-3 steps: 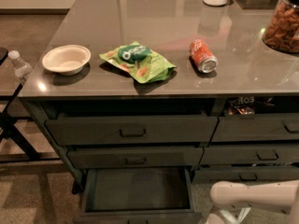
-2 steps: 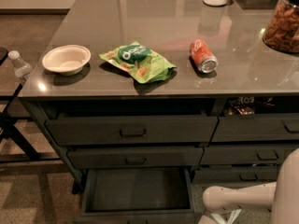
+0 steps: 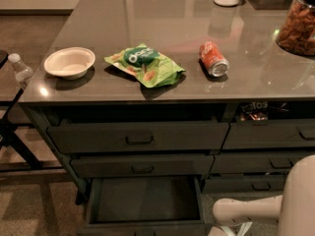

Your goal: Close bottom drawer

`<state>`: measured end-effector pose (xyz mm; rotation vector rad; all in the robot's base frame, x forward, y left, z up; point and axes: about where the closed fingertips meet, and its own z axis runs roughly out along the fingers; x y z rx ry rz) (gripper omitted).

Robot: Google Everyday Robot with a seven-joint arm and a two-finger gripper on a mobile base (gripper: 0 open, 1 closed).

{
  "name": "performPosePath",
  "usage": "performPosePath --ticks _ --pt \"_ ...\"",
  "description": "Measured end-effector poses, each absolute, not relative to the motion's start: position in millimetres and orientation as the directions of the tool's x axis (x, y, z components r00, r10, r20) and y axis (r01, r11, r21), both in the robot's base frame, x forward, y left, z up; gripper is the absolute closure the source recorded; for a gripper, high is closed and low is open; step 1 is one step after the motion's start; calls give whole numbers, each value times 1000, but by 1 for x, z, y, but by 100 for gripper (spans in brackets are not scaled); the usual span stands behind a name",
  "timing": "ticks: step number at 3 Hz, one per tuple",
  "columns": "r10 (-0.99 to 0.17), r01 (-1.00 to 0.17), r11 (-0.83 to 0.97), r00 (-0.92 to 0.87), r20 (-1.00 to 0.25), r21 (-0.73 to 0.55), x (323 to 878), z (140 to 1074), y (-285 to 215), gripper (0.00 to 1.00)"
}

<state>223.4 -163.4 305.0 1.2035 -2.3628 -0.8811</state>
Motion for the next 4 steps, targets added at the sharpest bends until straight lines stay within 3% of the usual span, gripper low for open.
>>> performPosePath --ticks 4 --pt "-701 -553 470 -707 -89 688 285 212 -144 100"
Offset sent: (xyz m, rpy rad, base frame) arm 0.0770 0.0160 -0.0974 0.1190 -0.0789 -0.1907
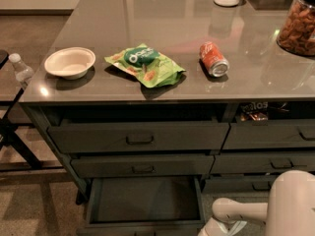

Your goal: Close bottom drawer

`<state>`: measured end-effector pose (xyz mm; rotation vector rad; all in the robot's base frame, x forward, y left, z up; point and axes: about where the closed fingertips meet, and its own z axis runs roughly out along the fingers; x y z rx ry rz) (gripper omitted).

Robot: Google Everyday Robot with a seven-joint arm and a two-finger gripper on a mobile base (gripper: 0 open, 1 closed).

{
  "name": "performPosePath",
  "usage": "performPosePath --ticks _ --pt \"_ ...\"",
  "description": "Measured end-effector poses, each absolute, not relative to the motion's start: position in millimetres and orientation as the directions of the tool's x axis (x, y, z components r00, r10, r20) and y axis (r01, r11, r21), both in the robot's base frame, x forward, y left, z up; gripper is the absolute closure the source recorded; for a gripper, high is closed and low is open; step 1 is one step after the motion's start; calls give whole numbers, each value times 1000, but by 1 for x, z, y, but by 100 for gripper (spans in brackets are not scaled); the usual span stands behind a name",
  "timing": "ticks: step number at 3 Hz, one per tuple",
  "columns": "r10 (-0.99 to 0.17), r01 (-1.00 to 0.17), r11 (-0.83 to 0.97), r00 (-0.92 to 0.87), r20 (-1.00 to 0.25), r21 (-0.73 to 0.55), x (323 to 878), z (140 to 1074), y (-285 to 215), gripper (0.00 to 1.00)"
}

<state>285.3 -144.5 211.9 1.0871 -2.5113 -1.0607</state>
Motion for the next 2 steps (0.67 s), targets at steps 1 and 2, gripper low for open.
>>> performPosePath --ticks 1,2 --pt "-682 -549 485 -725 -99 681 289 204 -142 100" --pt "-660 -573 513 -739 -132 639 313 187 -128 100"
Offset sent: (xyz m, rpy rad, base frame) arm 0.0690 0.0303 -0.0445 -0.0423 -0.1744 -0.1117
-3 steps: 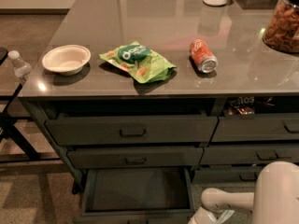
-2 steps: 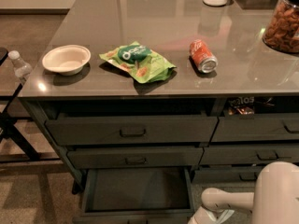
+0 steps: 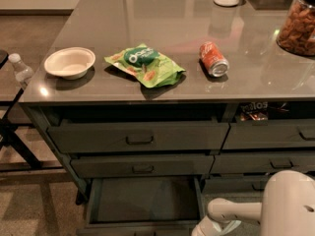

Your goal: Close bottom drawer

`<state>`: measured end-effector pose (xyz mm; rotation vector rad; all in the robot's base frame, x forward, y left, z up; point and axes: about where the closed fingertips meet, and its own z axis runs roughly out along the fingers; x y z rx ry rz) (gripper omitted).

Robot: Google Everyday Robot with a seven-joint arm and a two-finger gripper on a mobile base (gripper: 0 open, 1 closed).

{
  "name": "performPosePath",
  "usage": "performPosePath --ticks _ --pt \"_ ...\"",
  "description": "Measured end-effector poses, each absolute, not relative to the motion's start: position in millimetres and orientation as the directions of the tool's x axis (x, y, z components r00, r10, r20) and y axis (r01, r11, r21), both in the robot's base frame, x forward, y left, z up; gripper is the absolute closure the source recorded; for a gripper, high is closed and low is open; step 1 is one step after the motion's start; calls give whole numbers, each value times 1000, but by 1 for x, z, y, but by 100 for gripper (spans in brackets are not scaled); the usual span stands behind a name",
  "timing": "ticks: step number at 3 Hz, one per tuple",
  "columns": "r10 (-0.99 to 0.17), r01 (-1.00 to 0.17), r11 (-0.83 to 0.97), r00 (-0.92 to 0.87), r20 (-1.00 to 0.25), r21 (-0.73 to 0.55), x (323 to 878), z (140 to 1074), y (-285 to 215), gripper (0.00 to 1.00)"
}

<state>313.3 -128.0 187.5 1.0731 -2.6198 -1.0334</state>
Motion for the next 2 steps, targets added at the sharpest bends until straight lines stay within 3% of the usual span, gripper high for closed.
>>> performPosePath --ticks 2 --pt "-629 -594 536 -755 -186 599 354 162 -114 100"
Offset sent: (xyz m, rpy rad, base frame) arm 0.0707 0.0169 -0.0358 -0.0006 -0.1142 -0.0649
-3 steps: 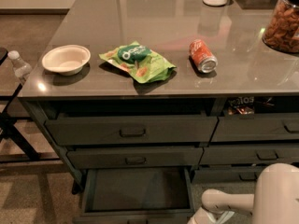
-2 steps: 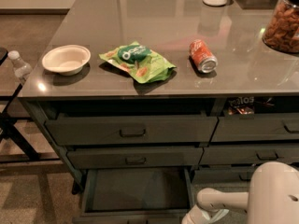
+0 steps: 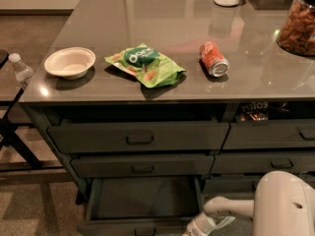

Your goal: Close bottom drawer

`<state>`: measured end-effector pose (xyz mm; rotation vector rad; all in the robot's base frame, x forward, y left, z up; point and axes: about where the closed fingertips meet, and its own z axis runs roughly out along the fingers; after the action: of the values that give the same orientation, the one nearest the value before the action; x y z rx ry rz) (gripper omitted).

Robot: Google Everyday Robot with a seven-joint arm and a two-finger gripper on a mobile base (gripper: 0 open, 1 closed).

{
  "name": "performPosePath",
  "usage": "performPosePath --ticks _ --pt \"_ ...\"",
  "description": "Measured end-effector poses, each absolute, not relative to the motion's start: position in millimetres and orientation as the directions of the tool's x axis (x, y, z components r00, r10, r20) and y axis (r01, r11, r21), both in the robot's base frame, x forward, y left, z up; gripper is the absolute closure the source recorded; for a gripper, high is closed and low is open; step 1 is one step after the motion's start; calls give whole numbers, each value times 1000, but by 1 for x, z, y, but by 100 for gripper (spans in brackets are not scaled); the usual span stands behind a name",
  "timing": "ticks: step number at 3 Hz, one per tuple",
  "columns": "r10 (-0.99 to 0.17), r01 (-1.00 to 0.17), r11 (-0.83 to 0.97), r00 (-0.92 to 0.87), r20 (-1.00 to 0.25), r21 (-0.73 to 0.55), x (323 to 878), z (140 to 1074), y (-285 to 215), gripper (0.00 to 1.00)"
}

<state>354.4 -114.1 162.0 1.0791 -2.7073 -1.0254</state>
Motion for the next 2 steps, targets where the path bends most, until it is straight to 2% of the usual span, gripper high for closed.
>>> performPosePath --ticks 1,2 --pt "-629 -595 536 -755 -186 599 354 162 -114 100" --pt "-605 -624 549 -756 -251 556 371 189 -119 100"
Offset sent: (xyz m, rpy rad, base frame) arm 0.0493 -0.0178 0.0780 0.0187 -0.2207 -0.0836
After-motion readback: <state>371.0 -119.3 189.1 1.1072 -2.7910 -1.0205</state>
